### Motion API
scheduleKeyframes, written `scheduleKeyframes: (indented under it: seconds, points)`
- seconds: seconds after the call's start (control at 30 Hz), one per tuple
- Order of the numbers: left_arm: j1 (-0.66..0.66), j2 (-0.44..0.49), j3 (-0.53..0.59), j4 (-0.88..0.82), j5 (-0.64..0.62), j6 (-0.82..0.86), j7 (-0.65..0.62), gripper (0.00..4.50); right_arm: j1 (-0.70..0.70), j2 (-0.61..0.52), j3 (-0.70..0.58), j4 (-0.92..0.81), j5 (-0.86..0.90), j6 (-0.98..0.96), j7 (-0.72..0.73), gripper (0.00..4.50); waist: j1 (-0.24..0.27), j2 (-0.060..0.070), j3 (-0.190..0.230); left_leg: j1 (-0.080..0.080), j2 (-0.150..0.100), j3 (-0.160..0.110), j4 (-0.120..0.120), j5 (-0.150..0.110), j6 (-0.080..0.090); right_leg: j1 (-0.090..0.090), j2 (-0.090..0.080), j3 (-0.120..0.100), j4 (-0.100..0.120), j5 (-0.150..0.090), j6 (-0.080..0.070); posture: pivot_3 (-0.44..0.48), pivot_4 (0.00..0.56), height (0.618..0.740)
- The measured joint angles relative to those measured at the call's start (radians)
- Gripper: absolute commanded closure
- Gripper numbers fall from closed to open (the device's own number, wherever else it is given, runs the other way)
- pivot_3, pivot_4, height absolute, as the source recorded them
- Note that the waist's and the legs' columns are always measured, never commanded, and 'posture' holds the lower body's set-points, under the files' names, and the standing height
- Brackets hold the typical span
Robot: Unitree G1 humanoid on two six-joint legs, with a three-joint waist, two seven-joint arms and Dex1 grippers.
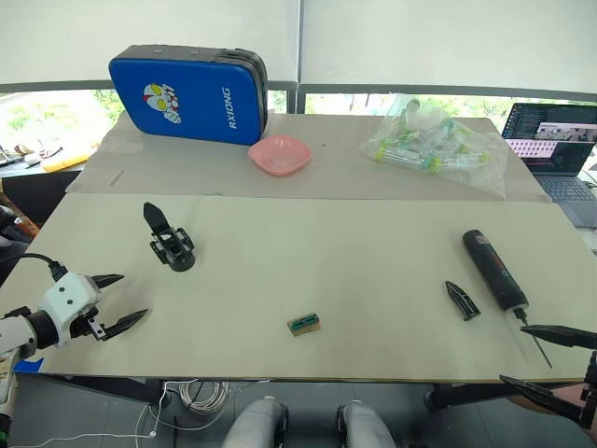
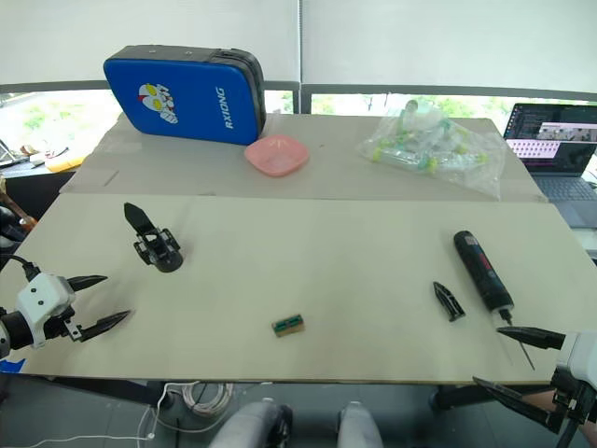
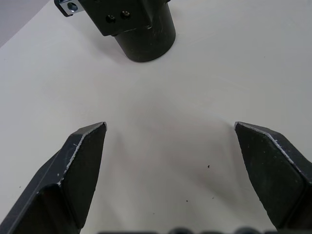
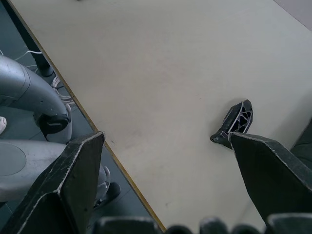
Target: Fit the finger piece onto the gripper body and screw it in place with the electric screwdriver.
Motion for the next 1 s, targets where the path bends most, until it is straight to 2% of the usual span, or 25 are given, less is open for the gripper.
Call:
scheduleKeyframes:
  seconds: [0.1,0.2,0.3,0.53,0.73,0.87,1.0]
  points:
    - [0.000,0.000,0.003,-0.005,-0.022,0.035,-0.006,0.06,-0.025,0.010,0.021,-0.018,0.008,0.002,-0.016,0.00,0.000,0.000,0.000,0.000,0.000,0.000,0.000,0.000,0.000,0.000,0.000,0.000,0.000,0.000,0.000,0.000,0.150,0.740]
    - [0.032,-0.027,0.044,-0.070,-0.132,0.168,-0.020,0.06,-0.139,0.070,0.122,-0.113,0.101,0.021,-0.077,0.00,-0.015,0.000,0.000,0.000,0.003,0.000,0.000,0.000,0.000,0.000,-0.001,0.000,0.000,0.000,0.000,0.000,0.150,0.740]
    - [0.063,-0.095,0.119,-0.118,-0.199,0.222,0.047,0.06,-0.219,0.123,0.220,-0.217,0.159,0.024,-0.147,0.00,-0.017,0.000,0.000,0.001,0.005,0.000,0.000,-0.001,-0.002,0.000,0.000,-0.001,0.000,0.000,-0.001,0.000,0.150,0.740]
    - [0.179,-0.193,0.222,-0.105,-0.218,0.231,0.160,0.06,-0.270,0.198,0.372,-0.304,0.183,0.000,-0.207,0.00,-0.007,-0.001,0.000,0.001,0.005,0.001,0.000,-0.003,-0.003,0.000,0.001,-0.005,0.000,0.001,-0.003,0.000,0.150,0.740]
    - [0.198,-0.216,0.209,-0.160,-0.231,0.260,0.154,0.06,-0.299,0.204,0.392,-0.279,0.163,-0.087,-0.175,0.00,0.004,-0.003,-0.001,0.002,0.006,0.002,0.000,-0.003,-0.003,0.001,0.000,-0.006,0.000,0.001,-0.003,0.000,0.150,0.740]
    - [0.109,-0.233,0.147,-0.201,-0.230,0.264,0.157,0.06,-0.330,0.194,0.392,-0.228,0.164,-0.102,-0.154,0.00,0.010,-0.003,-0.001,0.004,0.006,0.003,0.000,-0.003,-0.003,0.001,0.001,-0.006,0.000,0.001,-0.003,0.000,0.150,0.740]
    - [0.027,-0.241,0.063,-0.161,-0.184,0.249,0.157,0.06,-0.366,0.194,0.401,-0.209,0.164,-0.105,-0.149,0.00,0.006,-0.003,-0.001,0.005,0.008,0.005,0.000,-0.003,-0.003,0.000,0.005,-0.005,0.000,0.002,-0.004,0.000,0.150,0.740]
